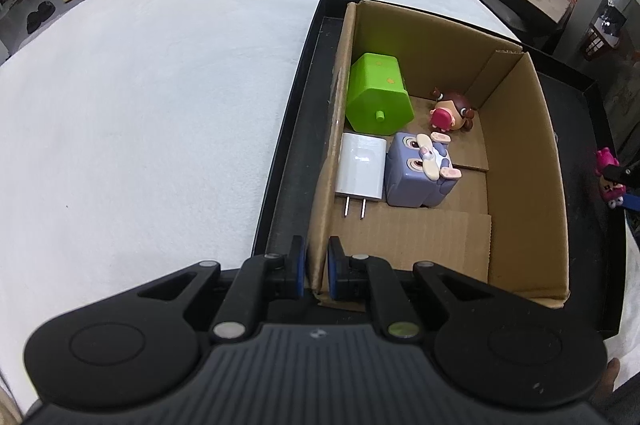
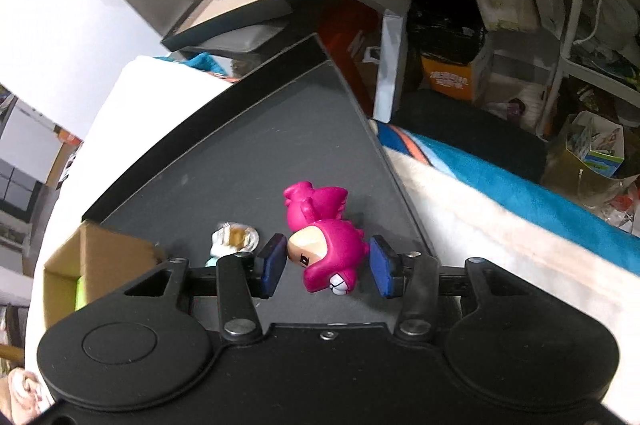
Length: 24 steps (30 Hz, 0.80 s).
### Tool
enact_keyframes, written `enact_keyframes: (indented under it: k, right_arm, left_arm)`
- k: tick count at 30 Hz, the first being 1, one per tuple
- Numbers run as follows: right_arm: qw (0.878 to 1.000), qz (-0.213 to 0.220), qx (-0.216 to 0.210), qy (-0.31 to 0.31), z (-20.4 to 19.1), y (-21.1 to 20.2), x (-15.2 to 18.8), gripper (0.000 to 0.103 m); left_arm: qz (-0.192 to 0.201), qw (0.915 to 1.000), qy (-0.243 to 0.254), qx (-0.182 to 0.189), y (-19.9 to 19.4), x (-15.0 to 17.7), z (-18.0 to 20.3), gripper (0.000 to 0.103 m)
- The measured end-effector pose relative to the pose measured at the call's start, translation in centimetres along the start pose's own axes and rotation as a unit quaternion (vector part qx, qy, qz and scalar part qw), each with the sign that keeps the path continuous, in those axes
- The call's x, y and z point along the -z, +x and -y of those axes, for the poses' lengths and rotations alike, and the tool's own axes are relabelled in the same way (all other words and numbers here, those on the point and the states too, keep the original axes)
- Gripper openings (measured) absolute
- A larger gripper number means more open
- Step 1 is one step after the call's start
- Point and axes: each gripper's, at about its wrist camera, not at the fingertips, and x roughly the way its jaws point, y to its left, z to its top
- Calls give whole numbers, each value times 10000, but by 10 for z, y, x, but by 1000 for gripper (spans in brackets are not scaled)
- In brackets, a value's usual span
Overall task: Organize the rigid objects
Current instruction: 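Carry the pink figure with the right gripper into the box and release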
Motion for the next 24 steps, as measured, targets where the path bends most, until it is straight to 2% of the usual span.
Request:
enact_keyframes:
  k: [9, 24]
  right_arm:
    - [9997, 7, -110, -200, -20, -25, 12, 44]
    - [9971, 137, -341, -661, -77, -54, 18, 44]
  left_arm:
    - [44, 9998, -127, 118, -3, 2, -6, 10]
    - [89, 9989, -306, 354, -4, 4, -16, 11]
